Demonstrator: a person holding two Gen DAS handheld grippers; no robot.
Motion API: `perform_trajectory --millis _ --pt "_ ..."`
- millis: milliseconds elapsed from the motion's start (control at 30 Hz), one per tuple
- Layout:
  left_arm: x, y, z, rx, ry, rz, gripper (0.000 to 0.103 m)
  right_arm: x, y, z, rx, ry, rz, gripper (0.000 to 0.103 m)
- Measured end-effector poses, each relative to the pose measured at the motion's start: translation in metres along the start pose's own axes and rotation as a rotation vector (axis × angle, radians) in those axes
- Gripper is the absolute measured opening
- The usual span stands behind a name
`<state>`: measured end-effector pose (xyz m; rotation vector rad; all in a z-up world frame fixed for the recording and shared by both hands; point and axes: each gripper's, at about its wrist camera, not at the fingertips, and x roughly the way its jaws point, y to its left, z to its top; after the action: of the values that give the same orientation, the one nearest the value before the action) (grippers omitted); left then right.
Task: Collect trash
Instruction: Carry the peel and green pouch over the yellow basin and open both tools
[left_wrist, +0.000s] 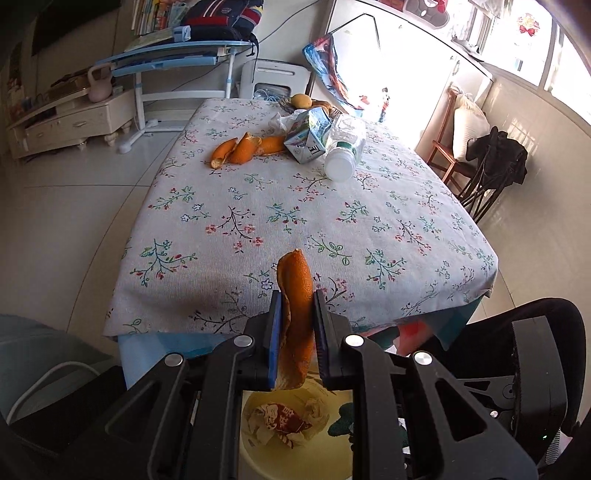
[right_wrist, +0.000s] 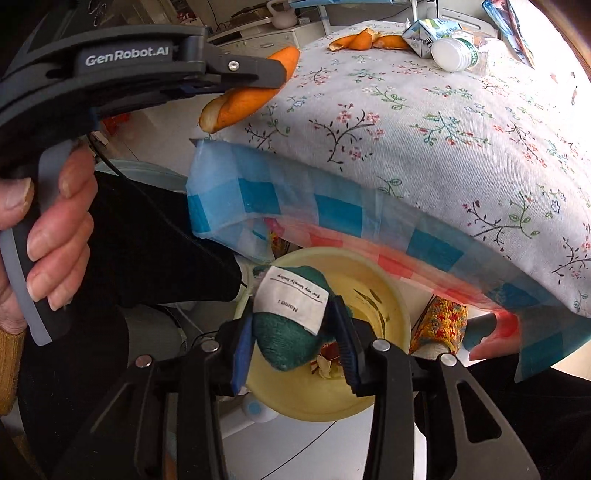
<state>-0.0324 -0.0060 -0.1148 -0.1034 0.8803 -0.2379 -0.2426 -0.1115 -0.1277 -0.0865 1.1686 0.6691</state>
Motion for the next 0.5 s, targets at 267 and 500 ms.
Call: perform_trajectory --millis 267,500 --pt "-0.005 -0.013 -0.017 0.044 0.010 -0.001 0.016 -0.009 -0.010 -0.006 0.050 -0.029 -0.029 0.057" --pt "-0.007 -0.023 -0.028 0.074 0.023 -0.007 0.016 -0.026 -0.028 -0.002 0.136 -0.131 -0.079 0.066"
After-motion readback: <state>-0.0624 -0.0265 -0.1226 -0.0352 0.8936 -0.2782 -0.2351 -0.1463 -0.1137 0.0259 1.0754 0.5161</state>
